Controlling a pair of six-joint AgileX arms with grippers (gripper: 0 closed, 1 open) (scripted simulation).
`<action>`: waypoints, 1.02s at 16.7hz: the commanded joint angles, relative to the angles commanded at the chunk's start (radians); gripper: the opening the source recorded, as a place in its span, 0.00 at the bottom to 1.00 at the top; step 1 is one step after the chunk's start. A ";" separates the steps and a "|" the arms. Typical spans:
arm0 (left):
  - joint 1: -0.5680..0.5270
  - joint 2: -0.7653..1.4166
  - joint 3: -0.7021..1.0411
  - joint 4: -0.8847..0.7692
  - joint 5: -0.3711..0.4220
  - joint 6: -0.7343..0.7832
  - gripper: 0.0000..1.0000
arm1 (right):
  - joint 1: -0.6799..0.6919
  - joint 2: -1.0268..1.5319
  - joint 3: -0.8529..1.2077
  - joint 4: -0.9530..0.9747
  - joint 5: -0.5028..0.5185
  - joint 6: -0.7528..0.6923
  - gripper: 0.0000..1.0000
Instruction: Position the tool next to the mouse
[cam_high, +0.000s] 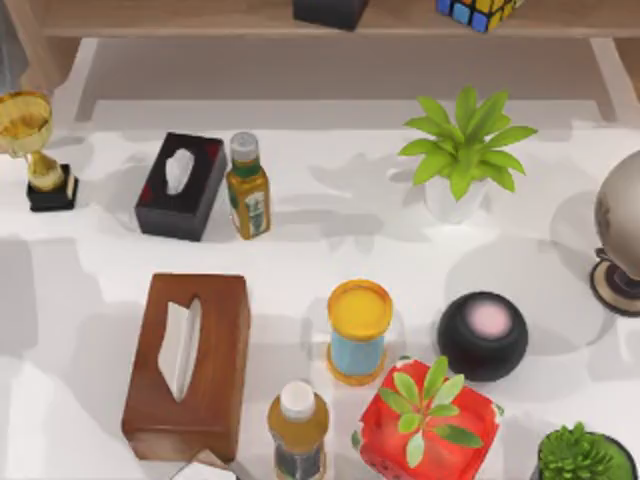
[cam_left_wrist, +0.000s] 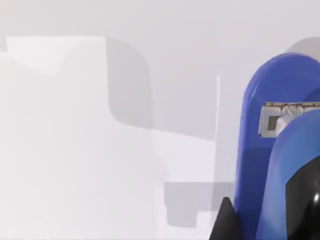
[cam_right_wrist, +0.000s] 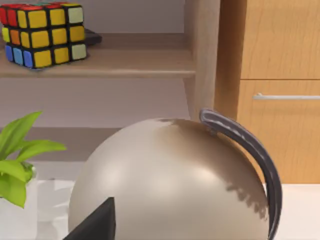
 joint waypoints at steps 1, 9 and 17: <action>0.002 0.010 -0.010 -0.002 -0.002 -0.002 0.00 | 0.000 0.000 0.000 0.000 0.000 0.000 1.00; 0.003 0.015 -0.014 -0.003 -0.002 -0.003 0.23 | 0.000 0.000 0.000 0.000 0.000 0.000 1.00; 0.003 0.015 -0.014 -0.003 -0.002 -0.003 0.83 | 0.000 0.000 0.000 0.000 0.000 0.000 1.00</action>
